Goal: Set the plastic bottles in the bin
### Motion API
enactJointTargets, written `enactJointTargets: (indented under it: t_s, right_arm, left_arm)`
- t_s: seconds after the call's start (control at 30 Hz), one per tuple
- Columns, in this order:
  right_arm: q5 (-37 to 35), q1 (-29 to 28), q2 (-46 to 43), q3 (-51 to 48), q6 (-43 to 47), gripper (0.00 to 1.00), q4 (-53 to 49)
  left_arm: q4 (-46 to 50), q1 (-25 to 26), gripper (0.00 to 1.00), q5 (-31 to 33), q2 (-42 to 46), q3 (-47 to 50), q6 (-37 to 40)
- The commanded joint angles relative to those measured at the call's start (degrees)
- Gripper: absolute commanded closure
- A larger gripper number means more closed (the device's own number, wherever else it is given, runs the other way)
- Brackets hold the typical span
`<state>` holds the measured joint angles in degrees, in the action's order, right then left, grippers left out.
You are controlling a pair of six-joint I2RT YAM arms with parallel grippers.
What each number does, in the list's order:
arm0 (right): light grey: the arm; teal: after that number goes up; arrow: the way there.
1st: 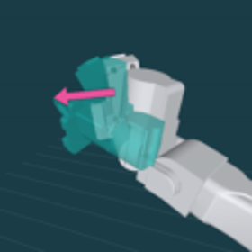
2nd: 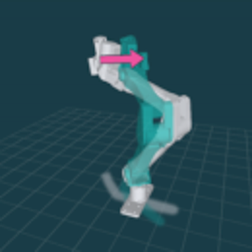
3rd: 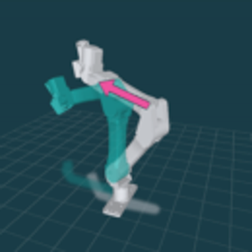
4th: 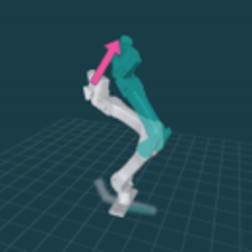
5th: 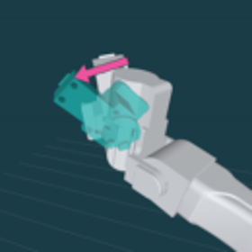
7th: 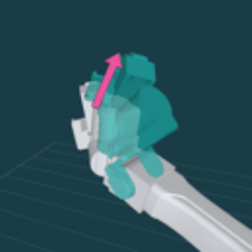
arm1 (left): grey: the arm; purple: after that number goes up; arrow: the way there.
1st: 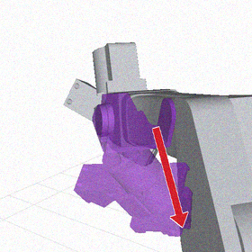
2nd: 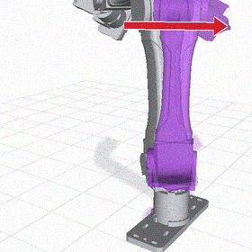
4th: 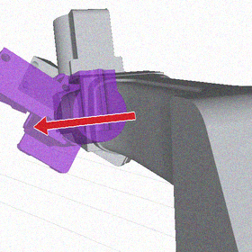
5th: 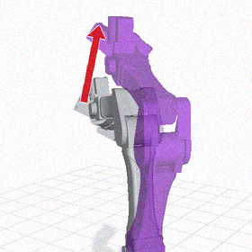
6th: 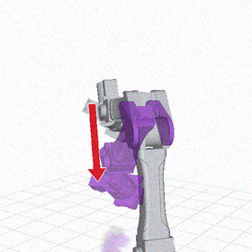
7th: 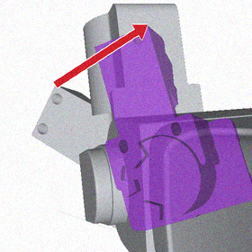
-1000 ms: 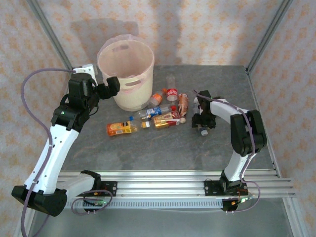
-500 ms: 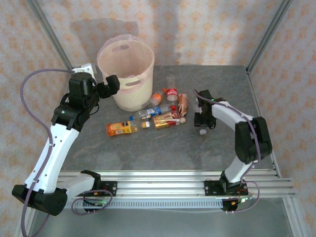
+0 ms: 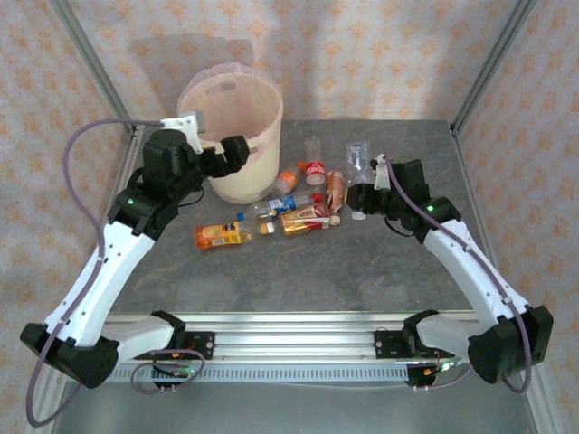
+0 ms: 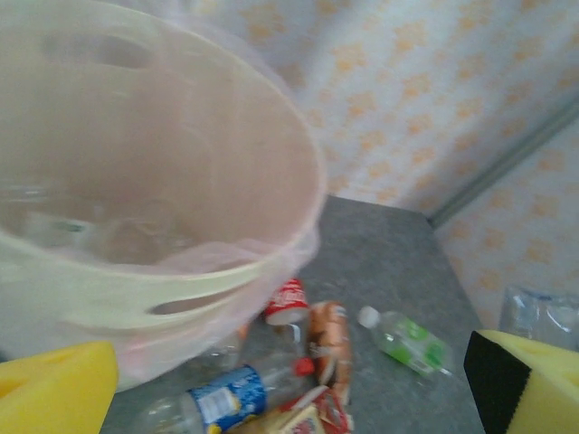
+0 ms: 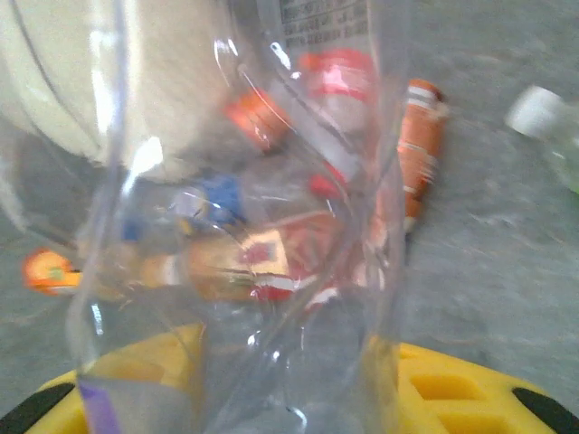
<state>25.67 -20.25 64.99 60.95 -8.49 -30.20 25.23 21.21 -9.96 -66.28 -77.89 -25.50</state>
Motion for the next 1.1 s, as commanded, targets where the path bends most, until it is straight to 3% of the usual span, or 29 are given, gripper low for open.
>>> enactJointTargets:
  t_s: [0.0, 0.1, 0.2, 0.8, 0.97, 1.07]
  right_arm:
    - [5.0, -3.6, -1.3, 0.0, -1.6, 0.66, 7.7]
    - [5.1, -6.9, -0.2, 1.5, -2.0, 0.65, 10.1]
    - [6.5, -9.2, 1.5, 2.6, -2.7, 0.65, 13.3]
    - [13.4, -16.4, 9.4, 8.8, -5.5, 0.65, 22.4]
    - [14.8, -16.8, 9.5, 8.8, -6.4, 0.65, 24.4]
    - [14.8, -16.8, 9.5, 8.9, -6.5, 0.65, 24.5]
  left_arm:
    - [-4.9, 2.3, 0.0, -7.7, -2.7, -2.7, 0.1]
    - [-8.1, 3.8, 0.0, -15.8, -6.0, -3.9, -0.9]
    - [-8.3, 5.8, 0.0, -19.6, -9.2, -6.4, -0.7]
    - [-5.1, 7.9, 0.0, -23.7, -17.5, -12.5, 0.4]
    - [-5.9, 8.0, 0.1, -24.9, -18.0, -12.6, -0.3]
    - [-6.1, 7.9, 0.22, -25.0, -17.9, -12.7, -0.3]
